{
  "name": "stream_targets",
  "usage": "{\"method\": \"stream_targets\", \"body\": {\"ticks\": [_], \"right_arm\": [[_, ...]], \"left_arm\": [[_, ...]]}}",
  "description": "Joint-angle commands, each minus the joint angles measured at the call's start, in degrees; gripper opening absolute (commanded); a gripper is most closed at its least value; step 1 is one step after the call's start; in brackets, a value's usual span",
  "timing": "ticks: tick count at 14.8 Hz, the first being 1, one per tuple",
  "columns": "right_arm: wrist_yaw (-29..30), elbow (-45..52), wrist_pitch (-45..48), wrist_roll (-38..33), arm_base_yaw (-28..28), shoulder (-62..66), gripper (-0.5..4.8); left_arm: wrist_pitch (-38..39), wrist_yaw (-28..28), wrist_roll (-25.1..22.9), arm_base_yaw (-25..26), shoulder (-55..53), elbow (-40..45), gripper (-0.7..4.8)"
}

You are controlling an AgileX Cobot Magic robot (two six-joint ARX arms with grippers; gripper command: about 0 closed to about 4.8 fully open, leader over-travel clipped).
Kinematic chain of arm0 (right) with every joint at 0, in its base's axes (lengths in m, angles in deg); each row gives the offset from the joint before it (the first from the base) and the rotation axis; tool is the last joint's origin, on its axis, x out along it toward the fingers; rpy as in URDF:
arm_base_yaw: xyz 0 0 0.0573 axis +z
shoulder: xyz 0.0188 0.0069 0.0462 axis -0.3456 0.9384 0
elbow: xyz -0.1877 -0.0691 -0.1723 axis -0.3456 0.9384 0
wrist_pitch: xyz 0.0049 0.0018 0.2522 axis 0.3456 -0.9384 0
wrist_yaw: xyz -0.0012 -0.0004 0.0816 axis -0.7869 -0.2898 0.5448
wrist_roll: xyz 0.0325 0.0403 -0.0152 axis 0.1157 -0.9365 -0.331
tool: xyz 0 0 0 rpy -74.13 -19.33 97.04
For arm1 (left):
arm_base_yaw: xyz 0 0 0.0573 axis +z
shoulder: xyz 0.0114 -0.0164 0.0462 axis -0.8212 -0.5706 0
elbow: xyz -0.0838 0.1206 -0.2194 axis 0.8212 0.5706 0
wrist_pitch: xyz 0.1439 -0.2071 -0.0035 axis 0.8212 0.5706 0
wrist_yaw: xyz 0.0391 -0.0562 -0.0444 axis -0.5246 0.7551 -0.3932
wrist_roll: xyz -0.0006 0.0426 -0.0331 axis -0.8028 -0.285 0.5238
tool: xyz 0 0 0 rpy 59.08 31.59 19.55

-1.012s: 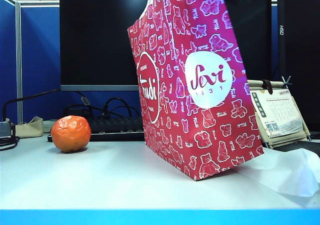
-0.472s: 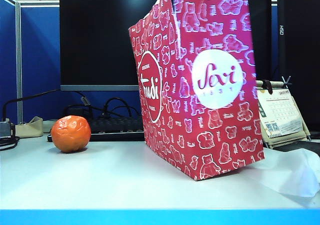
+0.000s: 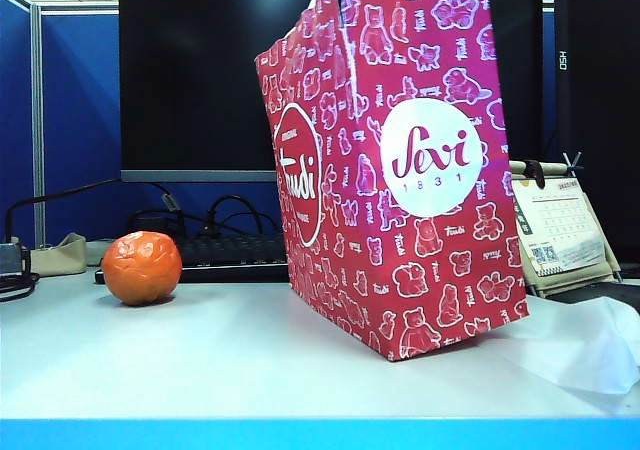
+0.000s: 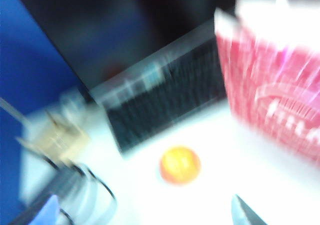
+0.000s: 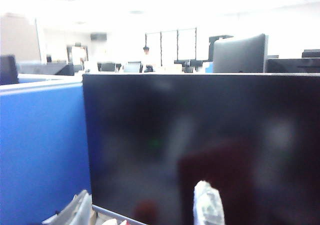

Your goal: Open the paper bag and put two oranges into the paper bag.

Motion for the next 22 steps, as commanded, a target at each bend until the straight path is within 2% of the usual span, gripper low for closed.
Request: {"method": "stream_targets", "body": {"ticks": [1,3,4,5,6,10,13,22], "right_arm": [[0.04,-1.18,-2.25,0.9,-0.02,-3.08,2.67],[0.07,-1.18,-3.17,1.09,-0.02,-4.72,2.67],[0.09,-1.18,-3.65,1.09,0.0,-5.31,2.67],[0.02,-1.18,-4.26,1.09,-0.02,-5.49,2.67],[0.02,-1.18,-4.57,1.09,-0.02,-5.53,2.67],[0.04,-1.18,-5.18,1.07,0.0,-5.29,2.66],[0.07,-1.18,-5.2,1.05,0.0,-5.29,2.66],[0.11,-1.18,-5.9,0.74,0.0,-5.29,2.66]], "left_arm": [[-3.45,1.46,1.27,3.85,-11.8,0.79,4.56],[-7.52,7.17,5.53,8.87,-21.44,0.76,4.56],[-11.5,17.84,9.01,13.16,-27.3,0.76,4.56],[-14.36,24.0,11.91,14.45,-30.36,0.76,4.56],[-15.96,24.26,14.05,15.28,-32.22,0.76,4.56],[-18.47,24.96,16.17,15.87,-40.17,0.61,4.58],[-19.76,26.21,17.46,15.85,-43.47,0.2,4.79],[-20.11,25.73,17.4,14.14,-50.38,-0.02,4.79]]}}
